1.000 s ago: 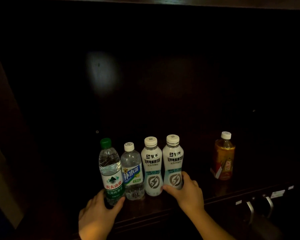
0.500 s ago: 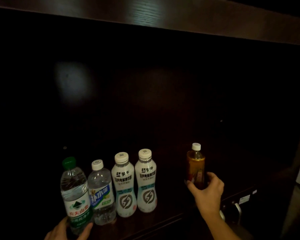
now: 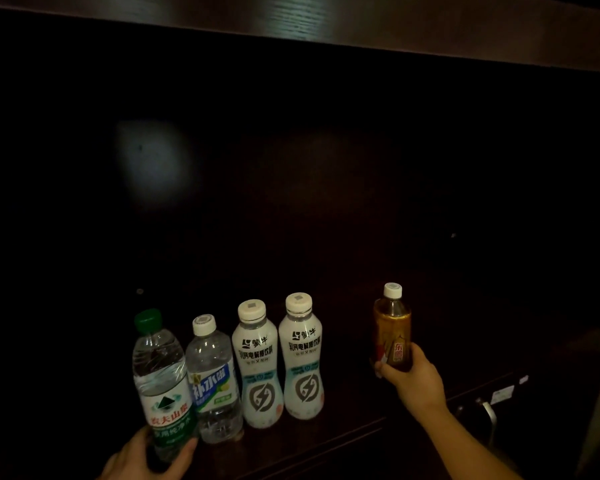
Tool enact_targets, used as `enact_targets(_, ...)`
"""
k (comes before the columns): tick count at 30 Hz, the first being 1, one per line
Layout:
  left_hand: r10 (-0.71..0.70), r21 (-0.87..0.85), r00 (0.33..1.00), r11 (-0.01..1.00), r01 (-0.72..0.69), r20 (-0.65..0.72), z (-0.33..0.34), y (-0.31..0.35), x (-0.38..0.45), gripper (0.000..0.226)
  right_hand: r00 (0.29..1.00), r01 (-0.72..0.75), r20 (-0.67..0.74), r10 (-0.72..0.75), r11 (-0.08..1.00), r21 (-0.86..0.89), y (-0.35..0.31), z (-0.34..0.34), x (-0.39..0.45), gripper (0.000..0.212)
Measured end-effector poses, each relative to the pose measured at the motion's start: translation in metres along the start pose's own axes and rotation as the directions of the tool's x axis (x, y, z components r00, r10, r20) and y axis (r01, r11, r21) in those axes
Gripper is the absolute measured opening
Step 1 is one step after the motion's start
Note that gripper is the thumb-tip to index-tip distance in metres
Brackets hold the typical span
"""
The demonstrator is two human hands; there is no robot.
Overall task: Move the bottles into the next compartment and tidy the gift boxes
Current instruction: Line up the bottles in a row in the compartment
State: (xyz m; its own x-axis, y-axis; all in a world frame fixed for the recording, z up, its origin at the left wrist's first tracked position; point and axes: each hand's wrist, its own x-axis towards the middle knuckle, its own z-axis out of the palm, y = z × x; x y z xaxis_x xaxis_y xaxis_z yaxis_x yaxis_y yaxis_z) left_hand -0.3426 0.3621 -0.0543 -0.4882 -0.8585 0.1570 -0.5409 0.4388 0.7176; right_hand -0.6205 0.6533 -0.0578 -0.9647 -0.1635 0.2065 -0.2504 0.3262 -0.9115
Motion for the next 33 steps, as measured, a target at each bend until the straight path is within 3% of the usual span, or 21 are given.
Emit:
enact_targets(6, 0.042, 0.128, 0.996, 0.991, -0.032, -0.079, -0.006, -0.007, 0.0, 0.09, 0.995, 0.05, 0.086, -0.046, 0.998, -0.039, -0.011, 0.025, -0.02, 0.039)
enact_targets(10, 0.017, 0.202, 0.991, 0.979, 0.01, -0.134, -0.005, -0.005, -0.003, 0.093, 0.989, 0.039, 0.142, -0.03, 0.997, -0.065, -0.017, 0.035, -0.03, 0.061)
enact_targets(17, -0.049, 0.286, 0.997, 0.956, 0.066, -0.068, -0.005, -0.013, 0.003, 0.096, 0.979, 0.039, 0.2, -0.028, 0.998, -0.052, -0.022, 0.039, -0.043, 0.082)
enact_targets(25, -0.003, 0.351, 0.996, 0.936, 0.036, -0.094, -0.004, -0.02, -0.002, 0.087, 0.973, 0.016, 0.232, -0.001, 0.998, -0.062, -0.032, 0.042, -0.05, 0.101)
enact_targets(30, -0.001, 0.324, 1.0, 0.946, -0.004, 0.015, -0.01, -0.024, -0.004, 0.091, 0.975, -0.059, 0.212, 0.067, 0.997, -0.043, -0.041, 0.042, -0.055, 0.102)
enact_targets(33, 0.087, 0.268, 0.986, 0.956, -0.122, 0.141, -0.021, -0.036, -0.013, 0.097, 0.976, -0.162, 0.145, 0.16, 0.987, 0.007, -0.046, 0.051, -0.061, 0.1)
